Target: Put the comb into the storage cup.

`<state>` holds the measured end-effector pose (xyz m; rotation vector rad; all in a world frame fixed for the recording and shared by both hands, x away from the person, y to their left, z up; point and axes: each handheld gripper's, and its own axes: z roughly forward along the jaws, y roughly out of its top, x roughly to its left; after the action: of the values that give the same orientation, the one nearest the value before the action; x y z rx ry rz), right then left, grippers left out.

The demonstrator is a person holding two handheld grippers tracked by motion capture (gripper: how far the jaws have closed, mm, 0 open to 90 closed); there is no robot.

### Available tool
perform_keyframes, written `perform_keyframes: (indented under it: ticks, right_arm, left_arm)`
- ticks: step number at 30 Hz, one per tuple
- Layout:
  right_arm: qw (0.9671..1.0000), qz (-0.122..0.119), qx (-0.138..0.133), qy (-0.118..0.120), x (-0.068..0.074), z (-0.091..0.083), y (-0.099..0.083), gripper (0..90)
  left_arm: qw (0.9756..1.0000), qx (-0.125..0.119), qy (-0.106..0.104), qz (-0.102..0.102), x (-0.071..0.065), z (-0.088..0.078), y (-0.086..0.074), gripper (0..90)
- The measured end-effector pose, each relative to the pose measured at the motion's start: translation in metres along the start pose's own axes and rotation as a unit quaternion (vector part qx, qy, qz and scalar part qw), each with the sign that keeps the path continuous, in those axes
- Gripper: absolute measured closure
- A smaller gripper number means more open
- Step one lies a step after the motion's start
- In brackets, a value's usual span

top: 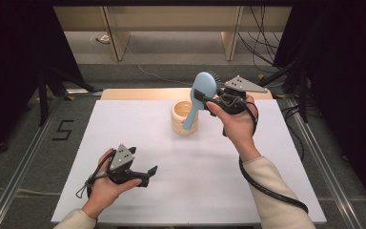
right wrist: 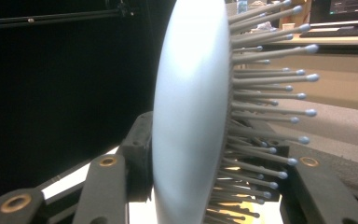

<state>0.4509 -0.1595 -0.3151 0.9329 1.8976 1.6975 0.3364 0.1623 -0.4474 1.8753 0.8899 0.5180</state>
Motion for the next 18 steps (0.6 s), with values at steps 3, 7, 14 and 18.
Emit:
perform_keyframes:
  ticks: [3,7,14,18]
  right_arm:
    - [1.0000,0.000,-0.003,-0.002,-0.0004,-0.0013,0.0005,52.0]
    - [1.0000,0.001,-0.002,-0.001,-0.0004,-0.0019,0.0000,52.0]
    - [1.0000,0.001,-0.004,-0.002,-0.0009,-0.0003,0.0038,52.0]
    - [1.0000,-0.001,-0.005,-0.003,-0.0002,0.0020,0.0052,52.0]
  left_arm:
    - [1.0000,0.001,0.000,-0.001,0.0004,0.0002,-0.0004,0.4]
    - [1.0000,0.000,0.001,-0.001,0.0004,0.0005,-0.0003,0.3]
    - [1.0000,0.001,0.000,-0.001,0.0009,0.0006,-0.0007,0.4]
    - [1.0000,0.000,0.000,-0.001,0.0007,0.0005,-0.0005,0.3]
